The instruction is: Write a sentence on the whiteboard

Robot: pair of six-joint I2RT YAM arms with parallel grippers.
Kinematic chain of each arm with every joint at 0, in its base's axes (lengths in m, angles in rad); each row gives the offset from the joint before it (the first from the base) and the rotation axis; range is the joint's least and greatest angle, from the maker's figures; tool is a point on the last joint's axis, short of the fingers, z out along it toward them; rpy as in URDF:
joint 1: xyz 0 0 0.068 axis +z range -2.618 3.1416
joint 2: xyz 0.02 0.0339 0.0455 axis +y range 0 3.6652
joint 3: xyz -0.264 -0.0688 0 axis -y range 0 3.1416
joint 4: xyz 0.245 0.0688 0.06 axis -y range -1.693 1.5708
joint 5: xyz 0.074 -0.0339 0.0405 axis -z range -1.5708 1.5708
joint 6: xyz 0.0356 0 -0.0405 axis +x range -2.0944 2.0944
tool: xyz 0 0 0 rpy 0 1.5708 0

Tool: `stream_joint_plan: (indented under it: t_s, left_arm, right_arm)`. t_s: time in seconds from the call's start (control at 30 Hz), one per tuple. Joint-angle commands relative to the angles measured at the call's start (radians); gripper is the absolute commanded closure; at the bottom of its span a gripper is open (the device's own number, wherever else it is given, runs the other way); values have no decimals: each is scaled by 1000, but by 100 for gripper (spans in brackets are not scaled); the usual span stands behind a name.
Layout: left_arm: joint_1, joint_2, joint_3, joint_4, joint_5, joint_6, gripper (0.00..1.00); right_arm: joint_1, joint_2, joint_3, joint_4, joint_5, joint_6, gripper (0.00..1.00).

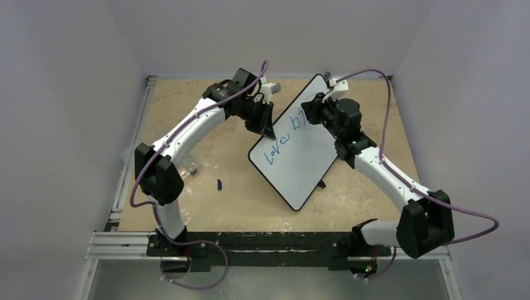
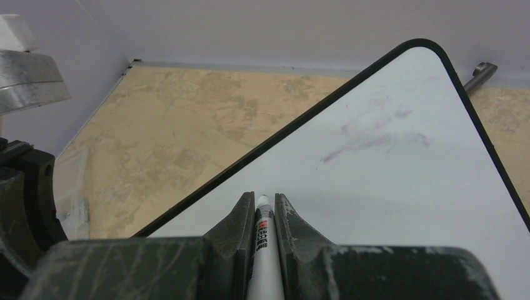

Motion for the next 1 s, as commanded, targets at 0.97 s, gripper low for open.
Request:
stream_joint_plan:
  t_s: [0.97]
  left_arm:
    - [-26,-1,-23,-27,-177,124,100]
  right_arm:
    - [1,-40,30,-10,74,-40,100]
